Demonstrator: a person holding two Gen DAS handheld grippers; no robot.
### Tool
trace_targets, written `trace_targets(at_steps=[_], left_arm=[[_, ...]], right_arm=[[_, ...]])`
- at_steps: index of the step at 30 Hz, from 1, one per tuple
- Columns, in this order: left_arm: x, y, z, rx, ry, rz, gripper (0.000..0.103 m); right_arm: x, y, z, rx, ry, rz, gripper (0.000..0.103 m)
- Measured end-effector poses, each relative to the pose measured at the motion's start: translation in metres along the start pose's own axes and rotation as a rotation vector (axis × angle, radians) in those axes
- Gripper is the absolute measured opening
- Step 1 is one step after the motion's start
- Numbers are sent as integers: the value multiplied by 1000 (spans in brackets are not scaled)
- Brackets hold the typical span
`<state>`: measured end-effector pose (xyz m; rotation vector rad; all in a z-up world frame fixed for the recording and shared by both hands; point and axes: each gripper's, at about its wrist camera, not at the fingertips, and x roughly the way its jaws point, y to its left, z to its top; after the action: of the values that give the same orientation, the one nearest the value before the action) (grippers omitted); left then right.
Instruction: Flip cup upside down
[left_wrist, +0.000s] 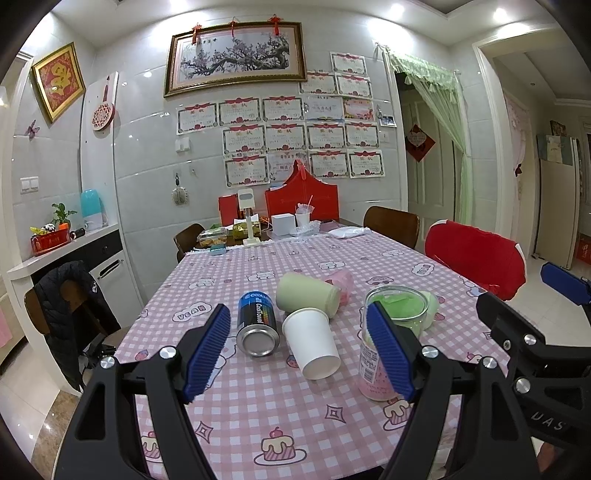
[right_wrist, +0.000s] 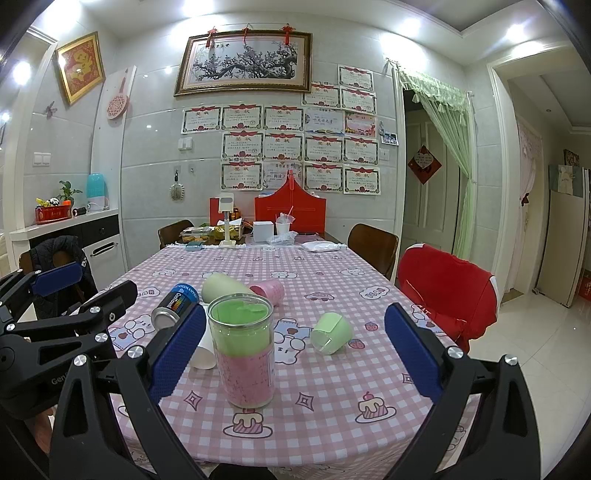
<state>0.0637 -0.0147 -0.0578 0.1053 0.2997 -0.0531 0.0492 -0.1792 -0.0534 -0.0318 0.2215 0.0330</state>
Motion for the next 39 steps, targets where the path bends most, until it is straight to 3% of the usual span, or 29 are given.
trace_targets(at_steps=[39], left_arm=[[-12, 5, 2, 2, -14, 14, 75]], right_arm=[[-8, 4, 2, -6, -14, 5, 94]])
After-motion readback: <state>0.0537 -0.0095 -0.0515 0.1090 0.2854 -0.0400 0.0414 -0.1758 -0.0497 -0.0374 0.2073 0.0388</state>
